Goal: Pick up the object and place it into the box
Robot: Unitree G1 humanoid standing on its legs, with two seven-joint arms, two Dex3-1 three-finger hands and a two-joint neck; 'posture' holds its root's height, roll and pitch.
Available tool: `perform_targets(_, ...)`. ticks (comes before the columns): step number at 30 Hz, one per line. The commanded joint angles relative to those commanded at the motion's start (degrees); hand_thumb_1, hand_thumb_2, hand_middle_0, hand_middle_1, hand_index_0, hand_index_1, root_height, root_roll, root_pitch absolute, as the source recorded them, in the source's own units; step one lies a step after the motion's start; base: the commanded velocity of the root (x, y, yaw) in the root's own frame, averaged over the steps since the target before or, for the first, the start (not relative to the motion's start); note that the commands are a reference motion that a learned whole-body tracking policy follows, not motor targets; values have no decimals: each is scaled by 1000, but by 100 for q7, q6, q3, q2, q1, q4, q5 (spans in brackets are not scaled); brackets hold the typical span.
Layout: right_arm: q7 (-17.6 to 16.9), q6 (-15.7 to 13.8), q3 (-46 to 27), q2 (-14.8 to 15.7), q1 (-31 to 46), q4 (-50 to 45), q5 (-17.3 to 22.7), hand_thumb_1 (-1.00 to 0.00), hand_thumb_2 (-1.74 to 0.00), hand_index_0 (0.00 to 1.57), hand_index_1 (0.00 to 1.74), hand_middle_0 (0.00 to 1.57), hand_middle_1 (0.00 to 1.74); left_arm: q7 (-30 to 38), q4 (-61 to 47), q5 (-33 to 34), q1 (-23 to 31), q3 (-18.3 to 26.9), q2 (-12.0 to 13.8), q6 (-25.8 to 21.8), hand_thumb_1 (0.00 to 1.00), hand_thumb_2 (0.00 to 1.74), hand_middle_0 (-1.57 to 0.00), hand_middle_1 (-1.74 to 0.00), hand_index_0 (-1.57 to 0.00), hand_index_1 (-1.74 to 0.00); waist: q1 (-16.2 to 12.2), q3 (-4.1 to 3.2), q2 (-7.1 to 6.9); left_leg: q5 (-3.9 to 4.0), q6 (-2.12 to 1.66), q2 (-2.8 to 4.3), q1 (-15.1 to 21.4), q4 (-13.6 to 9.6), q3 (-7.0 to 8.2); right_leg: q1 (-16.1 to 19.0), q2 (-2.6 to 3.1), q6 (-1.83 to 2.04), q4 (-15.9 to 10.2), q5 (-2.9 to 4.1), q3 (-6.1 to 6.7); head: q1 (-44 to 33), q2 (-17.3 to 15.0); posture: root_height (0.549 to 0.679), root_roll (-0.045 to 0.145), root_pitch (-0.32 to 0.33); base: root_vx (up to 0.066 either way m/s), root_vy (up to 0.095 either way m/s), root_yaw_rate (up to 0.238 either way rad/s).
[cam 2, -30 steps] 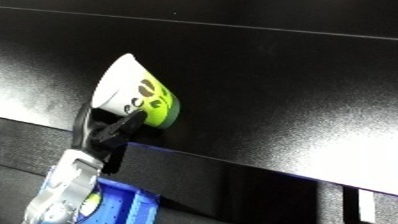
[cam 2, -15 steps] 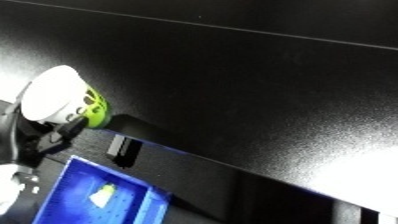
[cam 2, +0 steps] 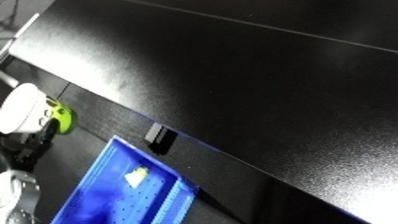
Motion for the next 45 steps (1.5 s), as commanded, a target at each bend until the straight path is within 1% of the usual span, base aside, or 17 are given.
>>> perform_targets(4,-30,39,59,25,-45,53,-13,0,0,0,0,0,0,174,690,-617,19,154,0,-63,900,1566,-1413,-1566,-1413,-1566,-13,-16,-64,31,11,19,-24,-4,-21,45,35,-13,-1,-44,-16,-472,-61,632,60,-59,8,10,38)
perform_targets(6,-45,67,94,36,-66,63,-41,0,0,0,0,0,0,217,1021,-678,13,200,2,-20,900,1566,-1413,-1566,-1413,-1566,-26,-23,-102,53,14,30,-35,-27,-28,69,60,-24,-14,-66,-17,-730,-131,632,58,-59,9,20,37)
perform_targets(10,-30,101,165,50,-97,105,-130,0,0,0,0,0,0,141,1635,-574,-17,240,44,176,900,1566,-1413,-1566,-1413,-1566,-42,-30,-188,106,8,59,-42,-100,-33,118,107,-44,-42,-105,-29,-1078,-173,632,54,-59,7,20,33)
perform_targets(14,35,98,247,70,-113,150,-178,0,0,0,0,0,0,-128,2159,-520,-94,174,116,475,700,1218,-1099,-1218,-1099,-1218,-55,-18,-293,161,-9,112,-45,-180,-37,151,150,-54,-60,-134,-50,-1319,-210,633,48,-59,-3,7,38)
perform_targets(17,93,102,288,94,-120,182,-202,0,0,0,0,0,0,-340,2513,-583,-164,91,136,842,550,957,-864,-957,-864,-957,-64,-5,-366,203,-24,156,-29,-255,-41,188,175,-51,-98,-140,-70,-1434,-251,634,44,-60,-4,3,38)
perform_targets(20,126,112,331,113,-143,222,-258,0,0,0,0,0,0,-454,2919,-584,-234,15,144,1232,400,696,-628,-696,-628,-696,-82,1,-417,229,-31,180,-19,-305,-42,221,189,-47,-146,-137,-81,-1497,-243,635,42,-60,-5,3,18)
perform_targets(24,176,93,363,88,-159,283,-293,0,0,0,0,0,0,-684,3483,-427,-286,-41,222,1629,200,348,-314,-348,-314,-348,-132,2,-444,224,-32,189,-23,-311,-30,249,200,-56,-197,-139,-61,-1516,-282,634,43,-60,-1,24,-17)
perform_targets(28,208,86,401,22,-158,307,-300,0,0,0,0,0,0,-948,3868,164,-312,-237,304,1914,0,0,0,0,0,0,-178,2,-436,213,-29,189,-17,-322,-5,259,205,-56,-246,-137,-32,-1442,-294,634,44,-60,2,37,-50)
perform_targets(30,208,79,407,-4,-152,312,-292,0,0,0,0,0,0,-1001,3966,316,-315,-307,311,1986,0,0,0,0,0,0,-187,2,-419,209,-29,179,-8,-342,3,272,202,-51,-281,-134,-25,-1395,-276,635,45,-59,0,32,-37)
perform_targets(33,217,67,404,-39,-155,335,-236,0,0,0,0,0,0,-1080,4084,357,-315,-358,323,2010,0,0,0,0,0,0,-200,2,-394,195,-25,162,-5,-348,19,283,195,-49,-322,-126,-17,-1328,-261,635,46,-58,-7,19,-26)
perform_targets(40,221,47,419,-34,-206,354,-141,0,0,0,0,0,0,-1195,4204,430,-389,-439,291,1826,0,0,0,0,0,0,-214,2,-361,165,-19,132,-5,-337,44,288,202,-55,-388,-99,-8,-1003,-211,636,46,-56,-14,1,-26)
perform_targets(43,188,42,428,-10,-210,331,-92,0,0,0,0,0,0,-1180,4205,432,-396,-451,262,1749,0,0,0,0,0,0,-214,1,-356,144,-16,124,-1,-315,55,285,210,-52,-395,-82,-1,-680,-207,636,44,-56,-10,-17,-27)
perform_targets(45,183,30,433,7,-206,319,-57,0,0,0,0,0,0,-1318,4189,412,-389,-457,219,1722,0,0,0,0,0,0,-218,-4,-357,118,-10,124,12,-294,67,288,218,-46,-406,-65,8,-323,-180,636,42,-56,-9,-26,-54)
